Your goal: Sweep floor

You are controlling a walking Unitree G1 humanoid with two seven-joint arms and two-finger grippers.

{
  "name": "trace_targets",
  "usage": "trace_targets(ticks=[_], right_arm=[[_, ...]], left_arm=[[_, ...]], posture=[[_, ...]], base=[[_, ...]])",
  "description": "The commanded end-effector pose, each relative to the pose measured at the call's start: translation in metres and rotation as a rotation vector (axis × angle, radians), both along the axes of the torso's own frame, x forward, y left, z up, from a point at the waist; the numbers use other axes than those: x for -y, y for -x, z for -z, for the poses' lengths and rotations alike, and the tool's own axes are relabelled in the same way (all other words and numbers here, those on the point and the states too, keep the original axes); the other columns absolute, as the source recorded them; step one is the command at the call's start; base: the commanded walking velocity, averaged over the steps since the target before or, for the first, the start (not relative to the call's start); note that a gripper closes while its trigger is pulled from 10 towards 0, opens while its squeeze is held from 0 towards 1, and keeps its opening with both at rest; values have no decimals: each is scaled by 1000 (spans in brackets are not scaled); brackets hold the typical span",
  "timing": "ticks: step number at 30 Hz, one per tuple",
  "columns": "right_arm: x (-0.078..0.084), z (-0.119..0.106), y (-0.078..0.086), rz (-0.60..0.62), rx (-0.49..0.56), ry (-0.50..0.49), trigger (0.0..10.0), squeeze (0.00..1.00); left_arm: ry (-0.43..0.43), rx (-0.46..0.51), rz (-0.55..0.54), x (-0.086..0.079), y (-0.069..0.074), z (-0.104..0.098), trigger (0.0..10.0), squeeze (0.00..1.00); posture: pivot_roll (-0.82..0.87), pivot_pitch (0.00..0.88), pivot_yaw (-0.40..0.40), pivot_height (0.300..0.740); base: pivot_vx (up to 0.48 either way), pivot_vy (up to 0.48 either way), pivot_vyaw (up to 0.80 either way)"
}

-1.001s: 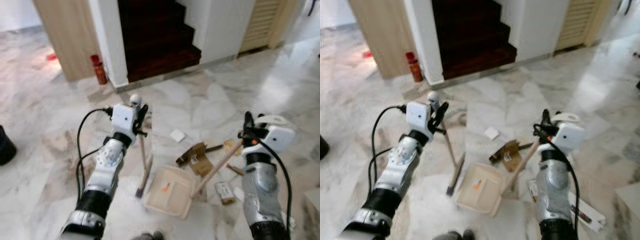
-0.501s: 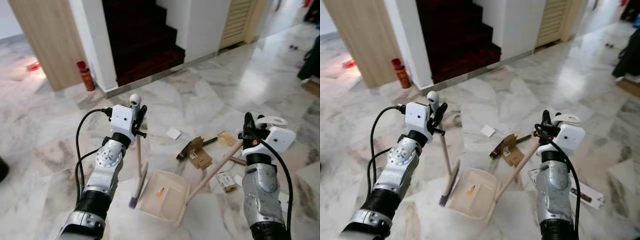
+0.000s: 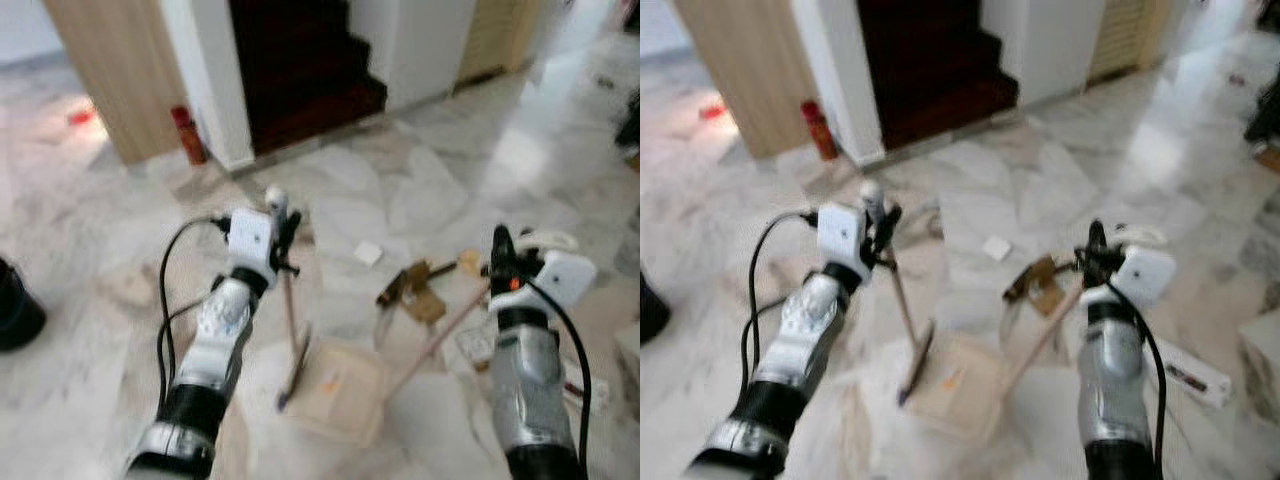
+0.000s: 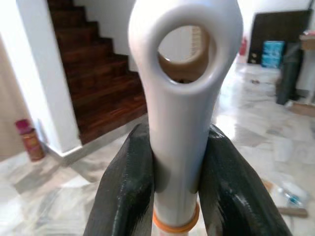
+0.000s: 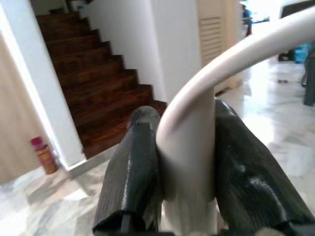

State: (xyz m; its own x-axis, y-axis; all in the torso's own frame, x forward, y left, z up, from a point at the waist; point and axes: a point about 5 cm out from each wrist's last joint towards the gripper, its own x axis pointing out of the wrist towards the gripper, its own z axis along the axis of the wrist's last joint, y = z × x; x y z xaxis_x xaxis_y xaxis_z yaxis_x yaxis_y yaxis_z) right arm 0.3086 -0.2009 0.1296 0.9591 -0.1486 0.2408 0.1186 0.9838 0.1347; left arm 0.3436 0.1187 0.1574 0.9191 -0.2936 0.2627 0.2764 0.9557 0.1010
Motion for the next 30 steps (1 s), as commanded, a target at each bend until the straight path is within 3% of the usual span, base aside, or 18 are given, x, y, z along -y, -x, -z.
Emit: trace_targets(ticks=[1,23,30], right_arm=[[2,-13,-1,10,60,-33,10000,0],[1,-13,-2,-1,54,-21,10000,0],[0,-13,-2,-3,52,-16,10000,0]], left_arm=[[-11,59,3,2,-1,-14,10000,0],[-15,54,-4,0,-1,-13,10000,0],[-18,54,-5,-1,-1,-14,10000,0]], posture=[[70,65,11,740],[73,83,9,740],[75,84,9,740]], base=[[0,274,0],[0,273,0],[0,271,493]])
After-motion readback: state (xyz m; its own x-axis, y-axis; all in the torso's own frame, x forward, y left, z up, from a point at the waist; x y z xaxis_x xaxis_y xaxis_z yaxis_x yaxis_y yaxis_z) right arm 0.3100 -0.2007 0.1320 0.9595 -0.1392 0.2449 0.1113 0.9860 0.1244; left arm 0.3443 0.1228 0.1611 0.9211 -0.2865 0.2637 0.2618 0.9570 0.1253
